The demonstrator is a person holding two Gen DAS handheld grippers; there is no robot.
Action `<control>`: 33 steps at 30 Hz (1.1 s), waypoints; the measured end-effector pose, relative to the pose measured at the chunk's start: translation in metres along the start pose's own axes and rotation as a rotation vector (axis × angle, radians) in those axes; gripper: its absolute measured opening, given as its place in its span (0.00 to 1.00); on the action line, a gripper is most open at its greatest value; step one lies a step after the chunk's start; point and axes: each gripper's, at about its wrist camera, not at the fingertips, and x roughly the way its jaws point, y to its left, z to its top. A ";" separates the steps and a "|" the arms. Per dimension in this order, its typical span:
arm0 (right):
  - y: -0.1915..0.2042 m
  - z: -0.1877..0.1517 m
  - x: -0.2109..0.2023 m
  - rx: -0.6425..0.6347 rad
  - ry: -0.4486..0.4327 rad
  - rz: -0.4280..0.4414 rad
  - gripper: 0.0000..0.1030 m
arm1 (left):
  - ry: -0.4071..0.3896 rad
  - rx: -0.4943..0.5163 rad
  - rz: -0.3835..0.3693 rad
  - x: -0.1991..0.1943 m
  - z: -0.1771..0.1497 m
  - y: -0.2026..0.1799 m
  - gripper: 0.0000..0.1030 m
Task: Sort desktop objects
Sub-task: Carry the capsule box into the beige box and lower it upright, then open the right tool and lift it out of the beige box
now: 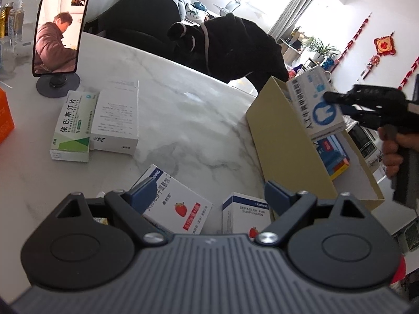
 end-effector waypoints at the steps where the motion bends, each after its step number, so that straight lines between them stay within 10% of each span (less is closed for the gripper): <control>1: 0.003 -0.004 0.006 -0.019 0.002 -0.017 0.31 | 0.002 0.003 0.005 0.000 0.000 0.000 0.88; 33: 0.014 -0.024 0.067 -0.182 0.099 -0.211 0.36 | 0.024 0.004 0.036 0.001 0.001 0.003 0.89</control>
